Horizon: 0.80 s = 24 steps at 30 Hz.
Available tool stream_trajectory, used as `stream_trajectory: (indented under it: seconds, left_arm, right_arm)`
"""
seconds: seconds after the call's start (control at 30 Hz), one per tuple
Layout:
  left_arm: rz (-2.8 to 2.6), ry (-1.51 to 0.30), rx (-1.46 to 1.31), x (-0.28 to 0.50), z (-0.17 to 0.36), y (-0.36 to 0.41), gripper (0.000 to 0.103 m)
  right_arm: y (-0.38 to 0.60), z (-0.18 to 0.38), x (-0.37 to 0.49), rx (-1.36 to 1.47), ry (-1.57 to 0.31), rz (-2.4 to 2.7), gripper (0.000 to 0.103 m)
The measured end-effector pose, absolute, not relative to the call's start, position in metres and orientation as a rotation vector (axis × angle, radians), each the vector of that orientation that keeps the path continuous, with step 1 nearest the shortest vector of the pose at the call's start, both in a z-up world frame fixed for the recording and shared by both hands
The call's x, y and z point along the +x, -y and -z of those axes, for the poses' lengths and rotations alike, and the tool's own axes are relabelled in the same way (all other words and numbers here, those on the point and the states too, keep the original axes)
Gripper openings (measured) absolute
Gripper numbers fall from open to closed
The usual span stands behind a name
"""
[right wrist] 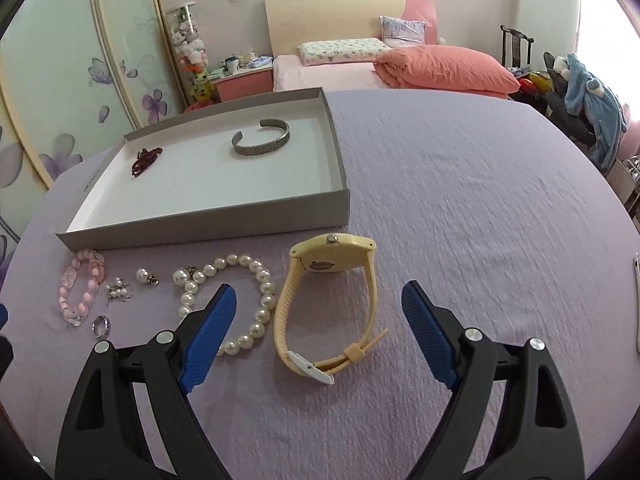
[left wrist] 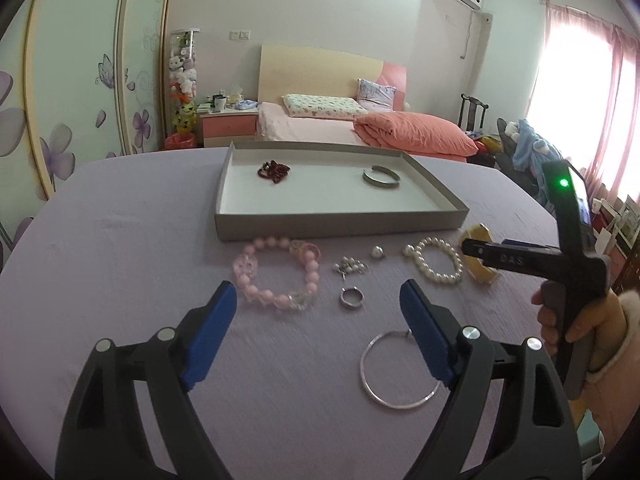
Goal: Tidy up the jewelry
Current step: 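Grasp yellow watch with right tool while left tool grasps silver hoop bangle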
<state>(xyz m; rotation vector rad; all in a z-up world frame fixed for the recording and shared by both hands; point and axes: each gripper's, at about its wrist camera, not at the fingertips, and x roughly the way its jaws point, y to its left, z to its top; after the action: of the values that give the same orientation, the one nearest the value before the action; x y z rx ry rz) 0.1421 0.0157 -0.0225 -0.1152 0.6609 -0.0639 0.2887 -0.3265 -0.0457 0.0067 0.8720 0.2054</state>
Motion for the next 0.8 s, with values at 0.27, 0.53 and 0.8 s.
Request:
stream_trajectory:
  seconds: [0.27, 0.53, 0.8]
  left_arm:
    - [0.091, -0.683, -0.100, 0.137, 0.030, -0.004, 0.082]
    - [0.123, -0.714, -0.103, 0.138, 0.040, 0.006, 0.086]
    - [0.147, -0.766, -0.065, 0.139, 0.055, 0.029, 0.092]
  right_arm:
    - [0.334, 0.056, 0.292, 0.014, -0.911, -0.196, 0.059]
    - [0.339, 0.055, 0.292, 0.008, -0.901, -0.208, 0.034]
    - [0.349, 0.041, 0.281, 0.073, -0.868, -0.237, 0.032]
